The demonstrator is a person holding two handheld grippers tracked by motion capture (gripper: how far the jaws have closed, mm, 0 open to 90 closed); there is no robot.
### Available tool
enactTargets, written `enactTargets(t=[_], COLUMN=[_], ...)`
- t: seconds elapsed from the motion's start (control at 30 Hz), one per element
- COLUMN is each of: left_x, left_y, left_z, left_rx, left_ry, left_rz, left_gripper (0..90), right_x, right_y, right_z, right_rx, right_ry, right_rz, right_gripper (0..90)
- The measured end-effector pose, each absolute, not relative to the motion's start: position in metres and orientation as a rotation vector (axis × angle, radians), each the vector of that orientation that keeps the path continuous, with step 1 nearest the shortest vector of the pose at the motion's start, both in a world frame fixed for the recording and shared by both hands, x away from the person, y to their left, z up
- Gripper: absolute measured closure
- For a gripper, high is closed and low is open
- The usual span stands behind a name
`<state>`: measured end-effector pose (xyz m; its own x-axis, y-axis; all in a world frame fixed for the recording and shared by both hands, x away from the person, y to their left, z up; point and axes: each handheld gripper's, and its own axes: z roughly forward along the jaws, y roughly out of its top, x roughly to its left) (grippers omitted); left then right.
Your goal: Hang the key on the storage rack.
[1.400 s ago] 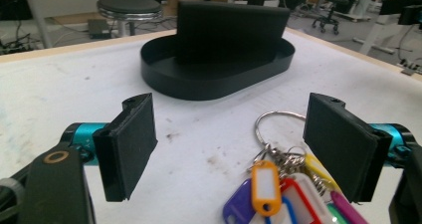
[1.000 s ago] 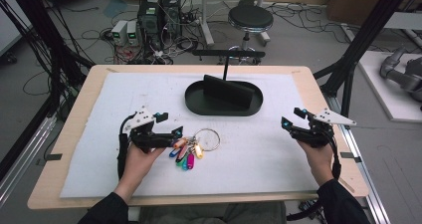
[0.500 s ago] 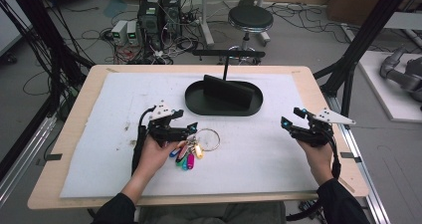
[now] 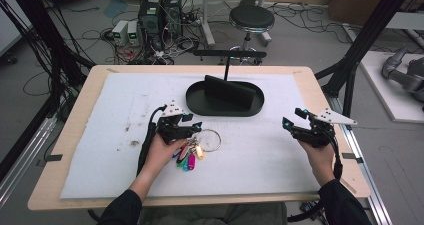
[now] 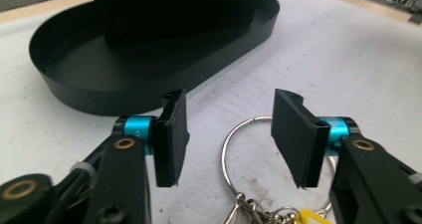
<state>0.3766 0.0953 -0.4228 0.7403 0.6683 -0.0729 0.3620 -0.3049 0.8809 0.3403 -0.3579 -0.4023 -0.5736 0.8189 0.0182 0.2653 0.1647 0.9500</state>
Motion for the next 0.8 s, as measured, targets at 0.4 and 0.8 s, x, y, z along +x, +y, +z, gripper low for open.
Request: enactTargets(t=[0.4,0.8], left_x=[0.387,0.393], left_y=[0.081,0.072], left_z=[-0.435,-0.445], left_rx=[2.055,2.156], left_ry=[0.784,0.817], left_rz=[0.377,0.359], left_gripper=[63.5,71.1], right_x=[0.340,0.339], right_y=[-0.358,-0.361], right_z=[-0.402,-0.402], right_rx=[1.022,1.024], right_ry=[1.941,1.936], right_rz=[1.415,1.411], right_gripper=[32.5,32.6])
